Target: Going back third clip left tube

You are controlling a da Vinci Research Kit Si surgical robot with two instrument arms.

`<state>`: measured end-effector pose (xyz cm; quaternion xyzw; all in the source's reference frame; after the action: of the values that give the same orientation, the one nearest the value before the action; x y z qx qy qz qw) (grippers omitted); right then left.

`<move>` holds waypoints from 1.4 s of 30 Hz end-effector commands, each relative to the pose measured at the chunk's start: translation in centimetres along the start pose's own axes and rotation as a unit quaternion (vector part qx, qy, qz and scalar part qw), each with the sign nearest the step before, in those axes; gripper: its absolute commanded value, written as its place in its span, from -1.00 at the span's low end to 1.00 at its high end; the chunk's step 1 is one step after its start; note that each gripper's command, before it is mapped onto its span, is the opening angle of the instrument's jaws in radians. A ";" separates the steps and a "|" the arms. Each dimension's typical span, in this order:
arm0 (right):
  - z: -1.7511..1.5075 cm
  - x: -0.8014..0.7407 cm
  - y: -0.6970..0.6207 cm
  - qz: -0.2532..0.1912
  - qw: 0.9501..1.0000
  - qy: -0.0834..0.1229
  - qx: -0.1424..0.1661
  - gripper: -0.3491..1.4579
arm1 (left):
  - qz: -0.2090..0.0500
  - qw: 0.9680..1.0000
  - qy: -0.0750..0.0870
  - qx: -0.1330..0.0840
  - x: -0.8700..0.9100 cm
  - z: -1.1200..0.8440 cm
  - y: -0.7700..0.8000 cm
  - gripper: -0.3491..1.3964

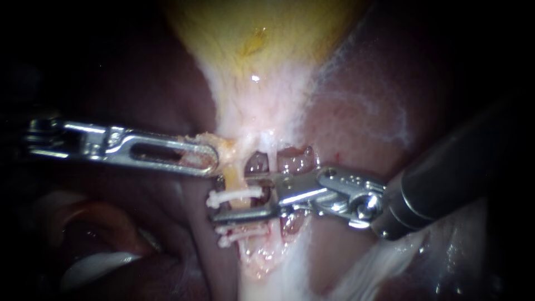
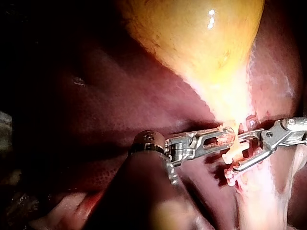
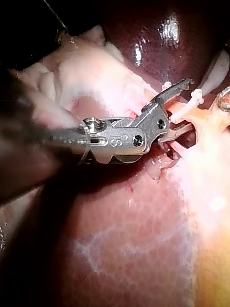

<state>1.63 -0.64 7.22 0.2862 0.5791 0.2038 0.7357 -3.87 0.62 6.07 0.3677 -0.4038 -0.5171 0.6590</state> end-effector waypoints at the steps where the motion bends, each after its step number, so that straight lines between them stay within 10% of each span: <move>1: -0.02 0.00 0.00 -0.006 1.000 0.000 0.000 -0.06 | 0.000 1.000 0.000 0.000 0.00 0.00 0.00 -1.00; 24: -1.63 0.51 -0.13 -0.085 0.996 0.000 0.006 -0.06 | 0.001 1.000 0.000 0.000 -0.01 -0.02 0.03 -1.00; 42: -1.84 0.53 -0.16 -0.093 0.995 0.000 0.020 -0.06 | 0.004 1.000 -0.005 -0.005 -0.04 0.19 0.33 -1.00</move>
<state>-0.02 -0.09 6.42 0.2467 0.6071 0.1224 0.7454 -3.94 0.71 6.48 0.3610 -0.4067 -0.5173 0.6608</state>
